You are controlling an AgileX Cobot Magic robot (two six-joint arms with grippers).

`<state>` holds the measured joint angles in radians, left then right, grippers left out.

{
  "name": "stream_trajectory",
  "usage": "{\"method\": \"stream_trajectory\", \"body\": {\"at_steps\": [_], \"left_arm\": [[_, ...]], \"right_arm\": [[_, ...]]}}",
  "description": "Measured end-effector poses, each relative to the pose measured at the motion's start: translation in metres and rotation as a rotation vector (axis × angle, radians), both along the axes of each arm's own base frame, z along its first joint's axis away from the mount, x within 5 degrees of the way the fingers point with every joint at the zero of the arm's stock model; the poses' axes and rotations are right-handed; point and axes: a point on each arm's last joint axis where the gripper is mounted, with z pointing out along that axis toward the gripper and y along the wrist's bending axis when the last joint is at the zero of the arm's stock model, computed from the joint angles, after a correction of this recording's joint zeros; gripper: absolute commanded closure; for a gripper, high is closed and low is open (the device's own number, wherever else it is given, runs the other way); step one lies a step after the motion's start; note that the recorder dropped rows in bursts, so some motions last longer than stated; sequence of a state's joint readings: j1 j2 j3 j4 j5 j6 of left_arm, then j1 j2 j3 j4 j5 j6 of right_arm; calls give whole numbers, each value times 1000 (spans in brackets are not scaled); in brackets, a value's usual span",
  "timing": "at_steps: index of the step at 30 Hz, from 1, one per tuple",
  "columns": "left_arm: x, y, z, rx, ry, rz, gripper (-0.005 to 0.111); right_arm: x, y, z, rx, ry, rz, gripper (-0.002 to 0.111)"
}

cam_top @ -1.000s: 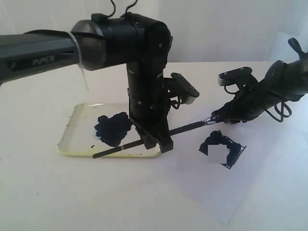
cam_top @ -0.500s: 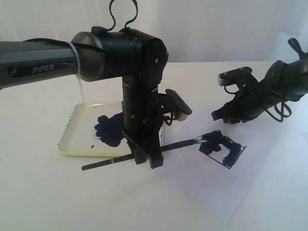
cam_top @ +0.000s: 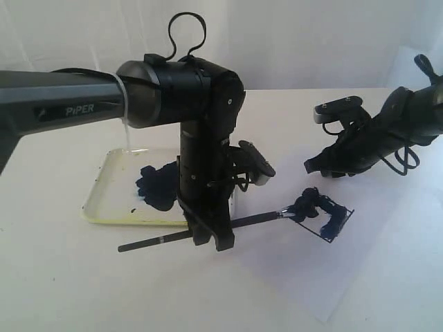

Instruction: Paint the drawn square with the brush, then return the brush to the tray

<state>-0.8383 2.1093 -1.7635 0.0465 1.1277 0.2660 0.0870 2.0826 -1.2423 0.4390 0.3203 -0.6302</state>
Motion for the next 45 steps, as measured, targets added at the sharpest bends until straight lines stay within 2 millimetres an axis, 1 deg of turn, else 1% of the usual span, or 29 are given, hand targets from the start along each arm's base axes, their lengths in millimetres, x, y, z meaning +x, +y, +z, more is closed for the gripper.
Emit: {"method": "stream_trajectory", "body": {"at_steps": [3, 7, 16, 27, 37, 39, 45], "left_arm": [[1, -1, -10, 17, 17, 1, 107], [2, -2, -16, 31, 23, -1, 107], [3, -1, -16, 40, 12, -6, 107], [-9, -11, -16, 27, 27, -74, 107], [-9, -12, -16, 27, 27, -80, 107], [-8, -11, -16, 40, 13, -82, 107], [1, -4, -16, 135, -100, -49, 107]], "right_arm": [[0, 0, 0, 0, 0, 0, 75], [0, 0, 0, 0, 0, 0, 75], [0, 0, 0, 0, 0, 0, 75], [0, 0, 0, 0, 0, 0, 75], [0, 0, 0, 0, 0, 0, 75], [0, 0, 0, 0, 0, 0, 75], [0, 0, 0, 0, 0, 0, 75]]}}
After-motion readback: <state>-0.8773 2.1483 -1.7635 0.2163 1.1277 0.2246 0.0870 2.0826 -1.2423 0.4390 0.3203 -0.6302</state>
